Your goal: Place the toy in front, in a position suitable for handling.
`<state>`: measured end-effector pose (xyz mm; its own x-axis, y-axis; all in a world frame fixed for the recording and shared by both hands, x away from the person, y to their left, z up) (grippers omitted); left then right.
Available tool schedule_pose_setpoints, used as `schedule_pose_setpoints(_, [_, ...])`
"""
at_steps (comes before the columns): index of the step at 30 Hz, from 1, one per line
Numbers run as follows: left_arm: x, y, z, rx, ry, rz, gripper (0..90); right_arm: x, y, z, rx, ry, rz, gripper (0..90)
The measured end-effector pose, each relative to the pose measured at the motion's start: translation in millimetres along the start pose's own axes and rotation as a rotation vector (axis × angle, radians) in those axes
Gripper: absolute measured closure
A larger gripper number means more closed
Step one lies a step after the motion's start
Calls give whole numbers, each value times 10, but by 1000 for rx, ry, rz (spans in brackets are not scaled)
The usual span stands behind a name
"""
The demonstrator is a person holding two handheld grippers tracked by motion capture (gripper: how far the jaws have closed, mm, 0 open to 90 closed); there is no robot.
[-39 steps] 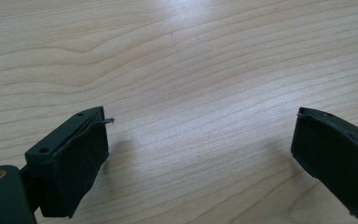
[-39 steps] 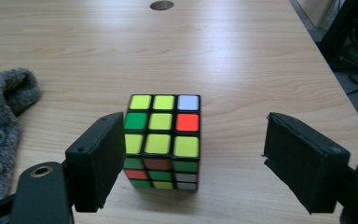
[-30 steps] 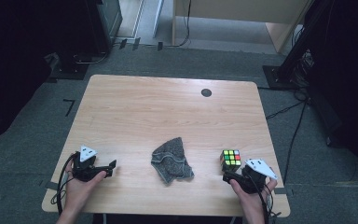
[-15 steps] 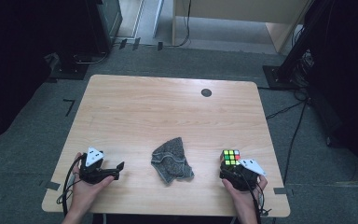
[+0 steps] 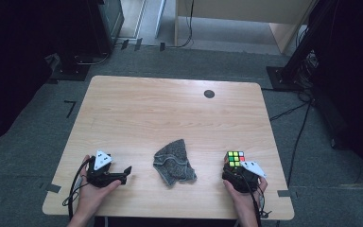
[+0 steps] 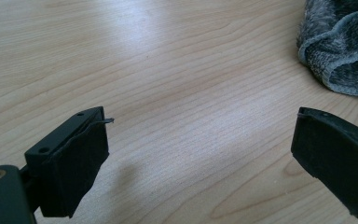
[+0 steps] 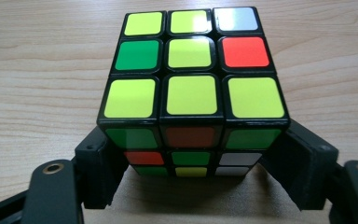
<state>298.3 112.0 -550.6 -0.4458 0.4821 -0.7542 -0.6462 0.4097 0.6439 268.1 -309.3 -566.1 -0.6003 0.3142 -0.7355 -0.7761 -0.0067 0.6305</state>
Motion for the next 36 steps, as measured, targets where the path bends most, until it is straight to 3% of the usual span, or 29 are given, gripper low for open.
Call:
schedule_pose_setpoints(6, [9,-2,9,3,-2,5,40,-5,-14,21,17,21,-15,295])
schedule_pose_setpoints(9, [11,-2,13,1,0,5,41,-25,-32,13,4,7,-12,270])
schedule_pose_setpoints(12, [13,3,10,-1,-1,7,41,-41,-54,-40,-23,-59,9,296])
schedule_pose_setpoints(13, [14,3,9,-2,0,6,41,-43,-47,-46,-20,-58,4,304])
schedule_pose_setpoints(14, [15,4,9,-2,1,8,41,-36,-39,-31,7,-28,-7,323])
schedule_pose_setpoints(19, [-14,13,-17,9,9,-2,46,-38,-20,-33,25,-9,-18,339])
schedule_pose_setpoints(20, [-60,46,-36,11,-2,-13,46,-58,-8,-58,48,1,-23,342])
schedule_pose_setpoints(24, [-158,93,-78,19,-23,-37,50,-140,38,-58,37,48,-32,344])
schedule_pose_setpoints(26, [-252,110,-140,60,-25,-57,52,-295,136,-13,-6,73,-67,344])
schedule_pose_setpoints(29, [-310,111,-185,74,-44,-69,60,-390,194,51,-42,95,-78,344])
schedule_pose_setpoints(32, [-379,75,-268,110,-72,-72,62,-492,262,184,-103,158,-95,344])
schedule_pose_setpoints(33, [-426,28,-328,130,-83,-71,67,-532,290,288,-142,202,-96,344])
schedule_pose_setpoints(36, [-478,-23,-401,156,-92,-72,67,-555,301,386,-164,237,-93,344])
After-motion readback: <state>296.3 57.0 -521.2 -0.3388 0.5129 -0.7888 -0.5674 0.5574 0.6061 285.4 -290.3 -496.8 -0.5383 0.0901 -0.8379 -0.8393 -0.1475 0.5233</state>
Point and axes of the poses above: each handheld gripper's, and its own axes: y roughly backward along the jaws, x roughly out of its underside, z roughly to its left, the point moved 7 cm from there along -y, roughly forward along the jaws, and after that the axes turned 12 degrees about -y, right-handed, at the moved point
